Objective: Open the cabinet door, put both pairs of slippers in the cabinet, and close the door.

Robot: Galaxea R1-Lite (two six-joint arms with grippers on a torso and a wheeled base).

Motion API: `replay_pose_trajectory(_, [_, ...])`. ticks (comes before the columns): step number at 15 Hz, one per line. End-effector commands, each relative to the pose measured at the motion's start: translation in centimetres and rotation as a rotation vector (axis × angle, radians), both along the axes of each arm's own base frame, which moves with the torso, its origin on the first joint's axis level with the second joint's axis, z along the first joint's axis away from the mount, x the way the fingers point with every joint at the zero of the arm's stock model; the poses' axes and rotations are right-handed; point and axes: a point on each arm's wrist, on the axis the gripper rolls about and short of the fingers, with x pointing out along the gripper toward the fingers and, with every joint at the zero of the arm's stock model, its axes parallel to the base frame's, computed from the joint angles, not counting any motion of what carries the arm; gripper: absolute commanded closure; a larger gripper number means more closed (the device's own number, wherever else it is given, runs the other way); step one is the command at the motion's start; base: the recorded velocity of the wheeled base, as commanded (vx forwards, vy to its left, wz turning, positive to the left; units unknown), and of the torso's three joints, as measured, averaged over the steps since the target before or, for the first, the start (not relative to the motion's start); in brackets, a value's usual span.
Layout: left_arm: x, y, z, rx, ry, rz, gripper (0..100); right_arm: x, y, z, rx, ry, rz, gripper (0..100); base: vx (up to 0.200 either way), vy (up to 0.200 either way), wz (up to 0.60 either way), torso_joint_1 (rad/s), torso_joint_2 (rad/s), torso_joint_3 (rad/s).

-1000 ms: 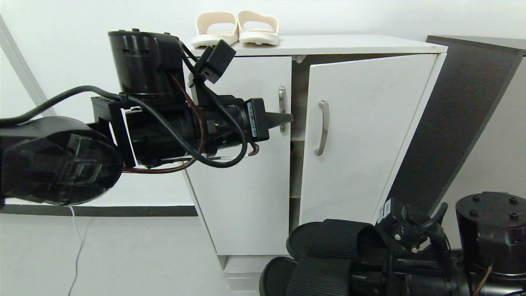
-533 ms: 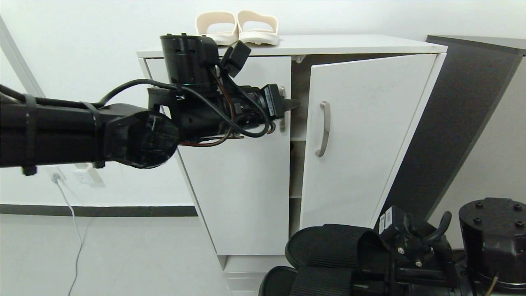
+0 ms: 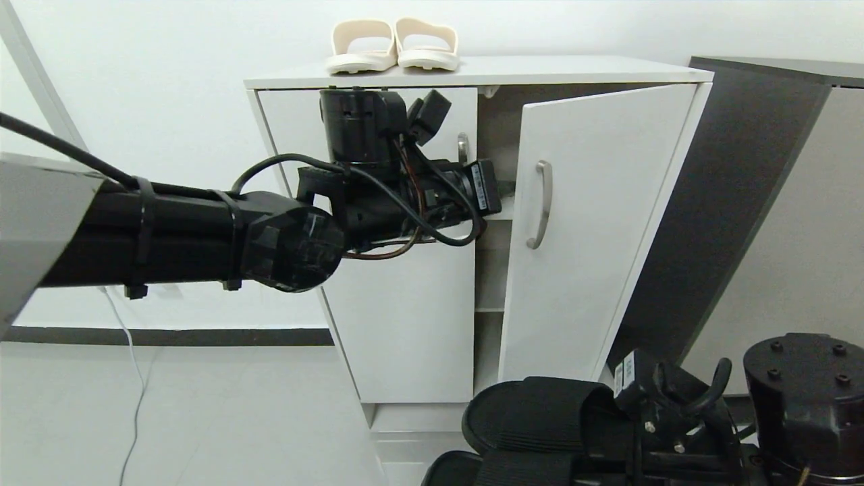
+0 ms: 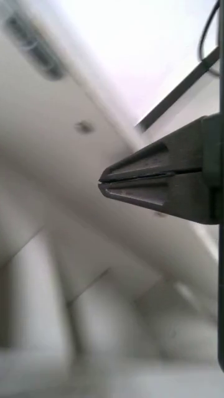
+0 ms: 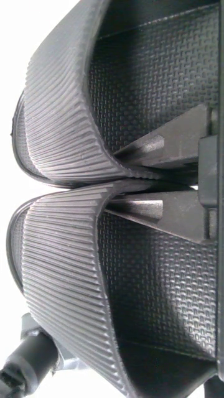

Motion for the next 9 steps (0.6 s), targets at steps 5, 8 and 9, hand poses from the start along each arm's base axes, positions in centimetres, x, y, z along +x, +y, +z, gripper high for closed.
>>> replay_pose_trajectory(5, [-7.2,-4.2,0.1,-0.07,-0.079,-0.206,100,-0.4,0.3,-0.3,-0.009,0.007,0.023,100,-0.16,0.0,0.0,0.003,0.0,0.0])
replay_pose_trajectory(8, [-6.0,-2.8,0.3,-0.084,-0.099,-0.154,100,-0.2,0.4,-0.2,-0.002,0.007,0.016,100,0.0,0.0,0.0,0.0,0.0,0.0])
replay_pose_trajectory(9, [-5.4,-1.5,0.4,-0.082,-0.101,-0.106,100,0.4,0.6,0.0,0.002,0.007,-0.002,100,0.0,0.0,0.0,0.0,0.0,0.0])
